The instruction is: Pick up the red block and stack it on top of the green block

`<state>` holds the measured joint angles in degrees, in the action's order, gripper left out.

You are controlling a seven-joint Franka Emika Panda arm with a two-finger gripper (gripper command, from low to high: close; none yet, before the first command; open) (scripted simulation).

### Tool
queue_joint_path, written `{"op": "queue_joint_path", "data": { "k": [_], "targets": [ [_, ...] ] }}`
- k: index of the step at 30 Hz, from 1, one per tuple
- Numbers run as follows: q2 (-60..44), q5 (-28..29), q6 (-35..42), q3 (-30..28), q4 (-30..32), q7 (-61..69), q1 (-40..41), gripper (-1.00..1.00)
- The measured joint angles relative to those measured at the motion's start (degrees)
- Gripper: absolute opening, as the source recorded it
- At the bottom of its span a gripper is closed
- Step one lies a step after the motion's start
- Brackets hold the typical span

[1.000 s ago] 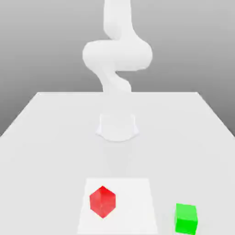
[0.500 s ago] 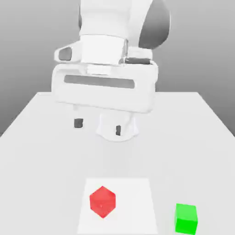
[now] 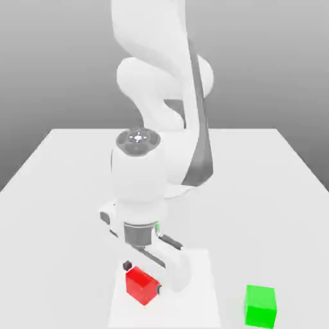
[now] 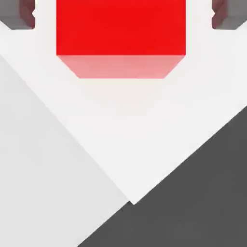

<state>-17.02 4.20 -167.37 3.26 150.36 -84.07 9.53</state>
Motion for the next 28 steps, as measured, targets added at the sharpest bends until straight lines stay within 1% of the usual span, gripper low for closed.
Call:
{"op": "queue_joint_path", "data": {
  "k": [5, 11, 20, 22, 25, 26, 28],
  "targets": [
    [0.0, 0.0, -0.1, 0.0, 0.0, -0.1, 0.0, -1.0],
    [10.2, -2.5, 9.1, 2.1, 1.1, 2.8, 0.6, -1.0],
    [8.2, 0.8, 18.7, 14.3, -10.0, 22.2, -8.4, -1.0],
    [5.3, 3.1, 17.7, 15.1, -11.8, 23.5, -10.2, -1.0],
    [-0.7, 7.4, 13.0, 13.3, -12.6, 21.3, -12.1, -1.0],
    [-1.8, 8.1, 12.0, 12.8, -12.7, 20.8, -12.5, 1.0],
    [-1.8, 8.1, 12.0, 12.8, -12.7, 20.8, -12.5, 1.0]
  ]
}}
